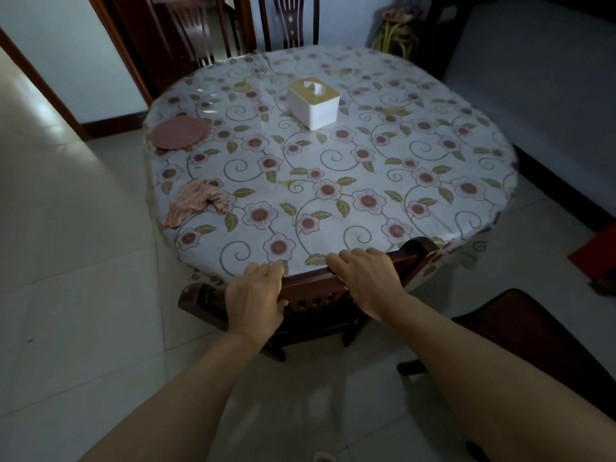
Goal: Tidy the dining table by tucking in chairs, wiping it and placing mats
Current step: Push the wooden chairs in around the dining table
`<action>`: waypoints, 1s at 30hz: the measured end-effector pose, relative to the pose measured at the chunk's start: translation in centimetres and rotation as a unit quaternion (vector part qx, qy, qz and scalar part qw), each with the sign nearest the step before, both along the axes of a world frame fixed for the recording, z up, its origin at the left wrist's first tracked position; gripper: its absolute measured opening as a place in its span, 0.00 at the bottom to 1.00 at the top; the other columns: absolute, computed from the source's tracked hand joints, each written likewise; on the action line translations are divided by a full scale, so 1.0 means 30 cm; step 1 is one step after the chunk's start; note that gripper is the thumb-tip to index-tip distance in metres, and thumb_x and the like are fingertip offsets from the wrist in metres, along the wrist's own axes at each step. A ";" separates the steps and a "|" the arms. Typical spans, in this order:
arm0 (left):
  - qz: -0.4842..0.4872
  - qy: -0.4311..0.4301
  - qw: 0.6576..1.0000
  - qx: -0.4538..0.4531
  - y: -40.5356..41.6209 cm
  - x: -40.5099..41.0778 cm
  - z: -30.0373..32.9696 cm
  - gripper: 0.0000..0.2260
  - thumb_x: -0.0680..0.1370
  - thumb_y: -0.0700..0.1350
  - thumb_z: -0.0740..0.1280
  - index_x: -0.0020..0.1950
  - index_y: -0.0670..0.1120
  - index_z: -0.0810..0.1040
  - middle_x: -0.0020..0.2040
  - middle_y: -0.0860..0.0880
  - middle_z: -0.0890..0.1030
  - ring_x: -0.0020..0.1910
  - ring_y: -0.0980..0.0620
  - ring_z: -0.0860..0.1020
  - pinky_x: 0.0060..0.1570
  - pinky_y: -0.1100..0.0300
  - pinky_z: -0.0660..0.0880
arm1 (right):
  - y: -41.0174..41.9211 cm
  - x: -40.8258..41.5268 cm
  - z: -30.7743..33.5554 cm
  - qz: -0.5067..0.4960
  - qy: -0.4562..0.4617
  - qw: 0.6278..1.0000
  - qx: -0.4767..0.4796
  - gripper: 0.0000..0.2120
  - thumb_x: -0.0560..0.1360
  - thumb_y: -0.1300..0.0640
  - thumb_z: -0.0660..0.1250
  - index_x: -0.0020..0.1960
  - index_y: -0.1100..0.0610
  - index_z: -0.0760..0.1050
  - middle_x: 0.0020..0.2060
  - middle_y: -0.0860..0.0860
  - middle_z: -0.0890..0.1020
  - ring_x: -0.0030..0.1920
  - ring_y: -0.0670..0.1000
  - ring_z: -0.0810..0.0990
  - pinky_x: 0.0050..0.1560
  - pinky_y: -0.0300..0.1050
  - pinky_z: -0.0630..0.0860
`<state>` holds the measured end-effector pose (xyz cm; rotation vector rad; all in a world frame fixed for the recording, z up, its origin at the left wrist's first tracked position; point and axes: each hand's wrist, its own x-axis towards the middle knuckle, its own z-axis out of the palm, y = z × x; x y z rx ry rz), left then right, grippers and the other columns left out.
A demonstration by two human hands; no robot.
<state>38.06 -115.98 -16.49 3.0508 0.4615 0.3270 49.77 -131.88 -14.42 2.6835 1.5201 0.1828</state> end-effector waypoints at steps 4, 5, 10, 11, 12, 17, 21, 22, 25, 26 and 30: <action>-0.009 -0.001 1.000 0.003 -0.012 0.039 -0.005 0.24 0.49 0.43 0.82 0.36 0.45 0.72 0.30 0.49 0.76 0.30 0.47 0.74 0.25 0.60 0.64 | -0.007 0.038 -0.008 -0.012 0.000 1.000 -0.010 0.24 0.51 0.62 0.80 0.40 0.53 0.70 0.27 0.48 0.73 0.24 0.50 0.71 0.30 0.40 0.57; -0.010 -0.003 1.000 0.007 -0.008 0.049 -0.007 0.25 0.49 0.44 0.82 0.37 0.45 0.72 0.30 0.49 0.76 0.30 0.47 0.74 0.25 0.60 0.63 | -0.004 0.048 -0.011 -0.012 -0.005 1.000 -0.008 0.24 0.51 0.62 0.80 0.40 0.53 0.70 0.27 0.48 0.73 0.24 0.51 0.71 0.31 0.40 0.57; -0.009 -0.012 1.000 0.016 0.014 0.077 -0.016 0.26 0.49 0.44 0.83 0.39 0.44 0.74 0.31 0.49 0.76 0.31 0.47 0.75 0.26 0.59 0.66 | 0.012 0.069 -0.039 -0.008 -0.019 0.999 0.031 0.26 0.52 0.64 0.79 0.41 0.53 0.66 0.27 0.48 0.72 0.26 0.51 0.70 0.31 0.42 0.57; -0.007 -0.006 1.000 0.016 0.011 0.078 -0.017 0.26 0.49 0.44 0.83 0.40 0.44 0.74 0.31 0.48 0.77 0.31 0.47 0.75 0.26 0.59 0.67 | 0.013 0.068 -0.043 -0.011 -0.019 0.999 0.032 0.28 0.52 0.64 0.79 0.41 0.53 0.65 0.28 0.49 0.72 0.27 0.51 0.70 0.32 0.42 0.58; -0.003 0.001 1.000 0.016 0.009 0.077 -0.020 0.26 0.50 0.44 0.83 0.41 0.44 0.75 0.32 0.48 0.77 0.32 0.47 0.76 0.27 0.58 0.67 | 0.011 0.068 -0.051 -0.016 -0.019 0.999 0.033 0.29 0.51 0.64 0.80 0.42 0.53 0.65 0.29 0.49 0.73 0.28 0.52 0.71 0.32 0.42 0.60; 0.033 0.069 0.997 0.006 -0.019 0.080 0.021 0.24 0.65 0.47 0.77 0.57 0.46 0.72 0.48 0.47 0.79 0.48 0.46 0.76 0.41 0.53 0.71 | 0.003 0.037 -0.013 -0.030 0.009 0.999 -0.032 0.27 0.66 0.59 0.74 0.61 0.57 0.65 0.52 0.55 0.74 0.51 0.56 0.73 0.53 0.49 0.70; 0.027 0.105 0.993 -0.055 -0.068 0.059 0.088 0.35 0.69 0.52 0.73 0.71 0.47 0.59 0.69 0.46 0.67 0.67 0.45 0.66 0.66 0.47 0.62 | -0.078 -0.044 0.051 -0.120 0.066 0.990 -0.041 0.43 0.70 0.55 0.71 0.75 0.56 0.47 0.72 0.58 0.57 0.73 0.59 0.56 0.74 0.53 0.55; 0.014 0.100 0.993 -0.061 -0.092 0.051 0.113 0.36 0.70 0.53 0.72 0.72 0.48 0.58 0.70 0.46 0.65 0.69 0.45 0.64 0.68 0.46 0.60 | -0.110 -0.071 0.065 -0.142 0.077 0.986 -0.028 0.44 0.70 0.55 0.71 0.76 0.55 0.46 0.73 0.57 0.56 0.74 0.58 0.54 0.75 0.53 0.53; -0.044 0.093 0.992 -0.077 -0.185 0.035 0.187 0.33 0.71 0.52 0.71 0.71 0.49 0.60 0.70 0.47 0.66 0.69 0.46 0.64 0.69 0.48 0.60 | -0.229 -0.154 0.120 -0.191 0.097 0.976 -0.028 0.42 0.72 0.54 0.69 0.76 0.54 0.45 0.75 0.56 0.53 0.75 0.56 0.50 0.75 0.52 0.49; -0.069 0.106 0.988 -0.085 -0.223 0.029 0.208 0.32 0.71 0.52 0.71 0.71 0.49 0.61 0.69 0.48 0.67 0.68 0.47 0.65 0.68 0.49 0.61 | -0.273 -0.182 0.138 -0.202 0.099 0.974 -0.035 0.40 0.73 0.54 0.68 0.76 0.54 0.46 0.75 0.56 0.52 0.75 0.56 0.50 0.75 0.51 0.49; -0.171 0.178 0.964 -0.097 -0.397 0.013 0.271 0.28 0.72 0.53 0.70 0.68 0.49 0.64 0.64 0.47 0.72 0.64 0.45 0.70 0.62 0.49 0.66 | -0.470 -0.293 0.190 -0.255 0.108 0.961 -0.021 0.32 0.73 0.57 0.67 0.73 0.54 0.57 0.73 0.56 0.58 0.73 0.57 0.56 0.73 0.50 0.54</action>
